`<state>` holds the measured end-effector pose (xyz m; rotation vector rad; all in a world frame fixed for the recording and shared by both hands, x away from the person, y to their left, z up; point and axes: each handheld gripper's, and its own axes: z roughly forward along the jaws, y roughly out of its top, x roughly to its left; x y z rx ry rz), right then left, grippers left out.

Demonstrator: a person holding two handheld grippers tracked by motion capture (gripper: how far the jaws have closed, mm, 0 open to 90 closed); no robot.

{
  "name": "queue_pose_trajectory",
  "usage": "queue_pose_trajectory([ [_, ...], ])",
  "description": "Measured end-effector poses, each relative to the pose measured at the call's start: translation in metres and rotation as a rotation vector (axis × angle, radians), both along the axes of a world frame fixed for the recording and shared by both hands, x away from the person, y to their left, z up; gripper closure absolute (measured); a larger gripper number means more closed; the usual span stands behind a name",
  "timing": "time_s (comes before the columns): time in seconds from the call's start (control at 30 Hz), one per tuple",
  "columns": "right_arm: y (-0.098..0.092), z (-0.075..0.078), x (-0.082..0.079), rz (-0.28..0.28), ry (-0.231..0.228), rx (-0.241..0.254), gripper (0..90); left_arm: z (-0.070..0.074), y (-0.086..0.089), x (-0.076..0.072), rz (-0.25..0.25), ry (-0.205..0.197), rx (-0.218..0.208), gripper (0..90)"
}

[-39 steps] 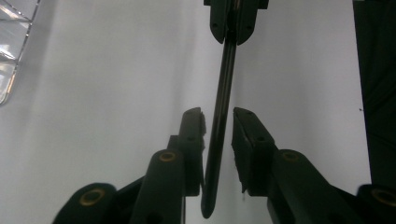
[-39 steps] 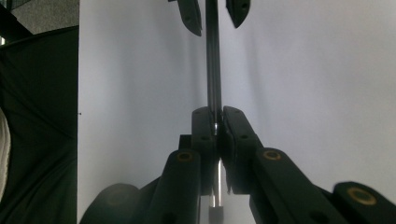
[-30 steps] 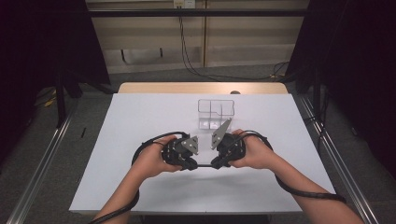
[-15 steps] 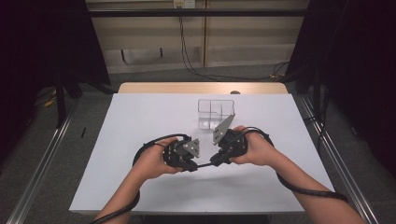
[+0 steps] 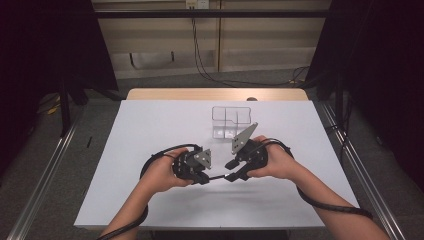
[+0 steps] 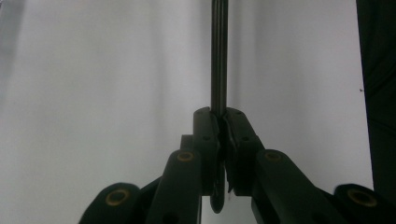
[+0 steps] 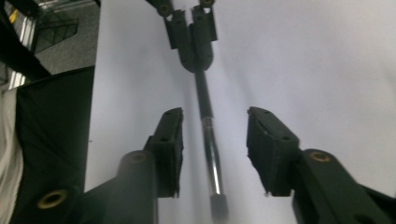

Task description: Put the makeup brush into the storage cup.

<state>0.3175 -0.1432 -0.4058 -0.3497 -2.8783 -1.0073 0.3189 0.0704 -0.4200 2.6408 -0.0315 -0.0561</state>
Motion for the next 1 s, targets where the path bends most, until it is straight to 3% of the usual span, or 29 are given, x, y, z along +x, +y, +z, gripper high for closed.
queue_pose_trajectory([
  [0.13,-0.007,-0.003,0.003,-0.031,-0.021,0.049,40.7,0.001,0.001,0.0,0.012,-0.003,-0.004,84.1],
  [0.27,-0.012,-0.007,0.005,-0.071,0.023,0.1,24.4,0.001,0.002,0.0,0.017,-0.002,-0.006,84.1],
  [0.4,-0.018,-0.01,0.006,-0.112,0.021,0.159,14.8,0.001,0.003,0.001,0.023,0.005,-0.01,84.1],
  [0.7,-0.033,-0.014,0.001,-0.193,0.004,0.325,9.2,-0.001,0.005,0.001,0.041,0.01,-0.031,84.1],
  [1.0,-0.039,-0.02,-0.003,-0.235,-0.028,0.38,8.2,-0.001,0.007,0.001,0.053,0.007,-0.055,84.1],
])
